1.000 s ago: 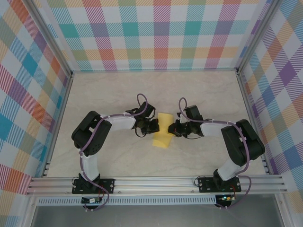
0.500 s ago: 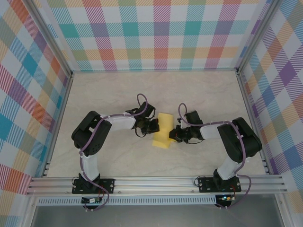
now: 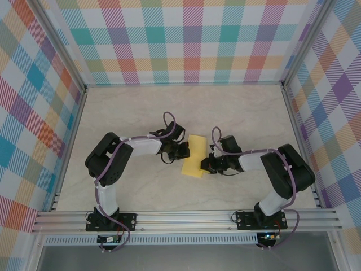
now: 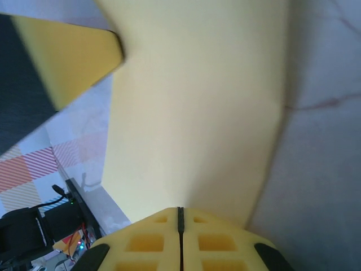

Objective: Fold a paper plane with a square sheet of paper (pick it up from the middle)
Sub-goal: Fold the square sheet of paper in half at the center of the table.

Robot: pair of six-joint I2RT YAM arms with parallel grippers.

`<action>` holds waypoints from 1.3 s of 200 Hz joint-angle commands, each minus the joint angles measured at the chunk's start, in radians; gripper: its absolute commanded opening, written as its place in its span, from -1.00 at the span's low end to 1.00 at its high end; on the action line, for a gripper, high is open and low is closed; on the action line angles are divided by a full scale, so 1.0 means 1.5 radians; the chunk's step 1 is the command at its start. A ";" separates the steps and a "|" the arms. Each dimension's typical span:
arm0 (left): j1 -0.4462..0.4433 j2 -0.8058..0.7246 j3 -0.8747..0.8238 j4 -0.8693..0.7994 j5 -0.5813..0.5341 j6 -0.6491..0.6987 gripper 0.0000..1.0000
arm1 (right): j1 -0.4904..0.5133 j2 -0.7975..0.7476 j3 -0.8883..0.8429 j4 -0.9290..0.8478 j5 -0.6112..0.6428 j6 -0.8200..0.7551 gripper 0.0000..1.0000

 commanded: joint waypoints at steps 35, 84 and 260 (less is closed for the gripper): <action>-0.009 0.012 -0.030 -0.048 -0.022 0.013 -1.00 | 0.009 -0.012 0.004 -0.017 0.007 -0.014 -0.85; -0.009 0.013 -0.031 -0.046 -0.020 0.012 -1.00 | 0.025 -0.084 0.001 -0.027 -0.005 -0.004 -0.85; -0.009 0.011 -0.033 -0.046 -0.022 0.012 -1.00 | 0.055 -0.095 -0.050 0.022 0.023 0.001 -0.84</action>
